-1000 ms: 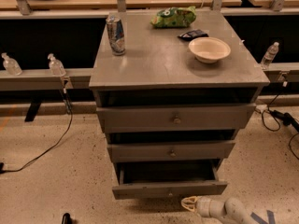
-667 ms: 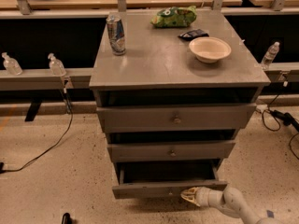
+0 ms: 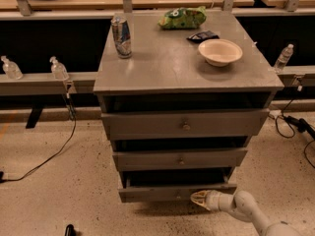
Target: Close bottom drawer
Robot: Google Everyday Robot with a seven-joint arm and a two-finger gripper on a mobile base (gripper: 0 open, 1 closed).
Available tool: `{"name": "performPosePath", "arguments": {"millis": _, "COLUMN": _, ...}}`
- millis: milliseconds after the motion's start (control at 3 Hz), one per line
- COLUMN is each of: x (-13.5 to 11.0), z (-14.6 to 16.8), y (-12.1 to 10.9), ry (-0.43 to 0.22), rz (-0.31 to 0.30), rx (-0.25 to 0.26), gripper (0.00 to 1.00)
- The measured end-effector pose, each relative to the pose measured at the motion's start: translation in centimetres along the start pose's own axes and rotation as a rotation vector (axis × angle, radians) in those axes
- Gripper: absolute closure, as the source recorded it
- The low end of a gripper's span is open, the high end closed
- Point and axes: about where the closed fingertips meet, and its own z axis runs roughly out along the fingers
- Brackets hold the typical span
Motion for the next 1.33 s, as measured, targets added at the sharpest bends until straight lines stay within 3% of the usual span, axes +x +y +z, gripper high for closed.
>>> {"name": "performPosePath", "arguments": {"millis": 667, "x": 3.0, "z": -0.5, "y": 8.6, "ry": 0.002, "rz": 0.007, "rx": -0.009, "gripper": 1.0}}
{"name": "performPosePath", "arguments": {"millis": 1000, "x": 3.1, "z": -1.0, "y": 9.7, "ry": 0.002, "rz": -0.001, "rx": 0.001, "gripper": 1.0}}
{"name": "performPosePath", "arguments": {"millis": 1333, "x": 1.7, "z": -0.4, "y": 7.1, "ry": -0.011, "rz": -0.046, "rx": -0.003, "gripper": 1.0}}
